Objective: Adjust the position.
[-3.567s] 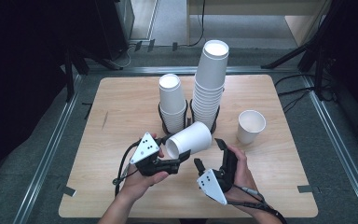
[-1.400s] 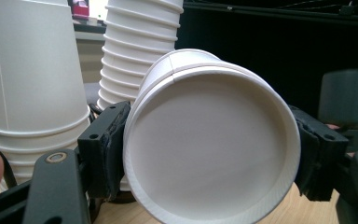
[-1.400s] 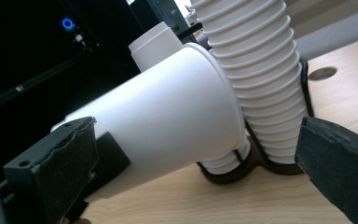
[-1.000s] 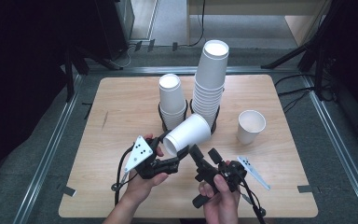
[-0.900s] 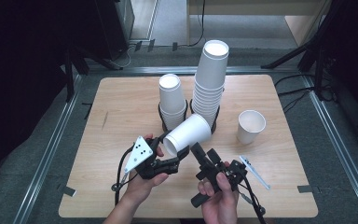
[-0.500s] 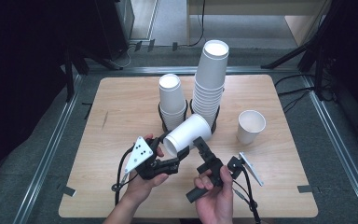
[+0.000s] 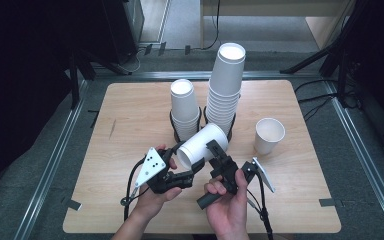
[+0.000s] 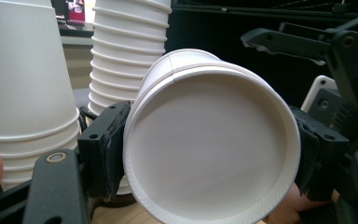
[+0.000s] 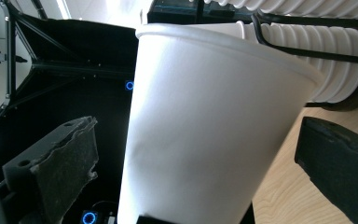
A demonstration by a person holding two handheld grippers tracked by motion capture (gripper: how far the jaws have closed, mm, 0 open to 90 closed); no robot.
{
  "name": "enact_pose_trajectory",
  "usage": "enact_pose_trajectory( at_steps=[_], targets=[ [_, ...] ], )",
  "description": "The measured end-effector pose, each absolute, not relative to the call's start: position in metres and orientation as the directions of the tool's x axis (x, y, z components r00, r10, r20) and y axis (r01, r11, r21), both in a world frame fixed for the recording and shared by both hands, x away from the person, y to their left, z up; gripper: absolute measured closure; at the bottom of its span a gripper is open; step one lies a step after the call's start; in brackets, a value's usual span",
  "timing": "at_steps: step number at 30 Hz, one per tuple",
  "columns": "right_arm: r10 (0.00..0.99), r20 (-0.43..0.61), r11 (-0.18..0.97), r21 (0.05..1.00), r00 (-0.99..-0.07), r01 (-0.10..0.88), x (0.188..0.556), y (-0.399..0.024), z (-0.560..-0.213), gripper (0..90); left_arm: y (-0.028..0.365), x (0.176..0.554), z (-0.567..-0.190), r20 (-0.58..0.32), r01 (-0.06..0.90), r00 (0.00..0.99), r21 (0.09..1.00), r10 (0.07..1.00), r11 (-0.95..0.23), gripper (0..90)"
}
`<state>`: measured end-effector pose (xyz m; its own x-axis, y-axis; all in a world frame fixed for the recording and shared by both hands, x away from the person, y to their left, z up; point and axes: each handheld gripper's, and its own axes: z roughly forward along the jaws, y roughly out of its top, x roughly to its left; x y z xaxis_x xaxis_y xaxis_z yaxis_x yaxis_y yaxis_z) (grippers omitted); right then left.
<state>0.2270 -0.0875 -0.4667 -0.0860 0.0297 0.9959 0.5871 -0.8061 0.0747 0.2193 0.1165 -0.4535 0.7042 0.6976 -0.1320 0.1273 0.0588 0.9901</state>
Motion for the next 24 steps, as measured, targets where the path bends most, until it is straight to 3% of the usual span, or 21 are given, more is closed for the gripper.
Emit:
enact_pose_trajectory(
  at_steps=[24],
  targets=[
    [-0.037,0.998,-0.782,0.006,-0.056,0.623,0.25,-0.076,-0.475,0.0,0.116,0.219,-0.454,-0.129,0.132,0.71,0.99,0.692,0.049,24.2]
  ],
)
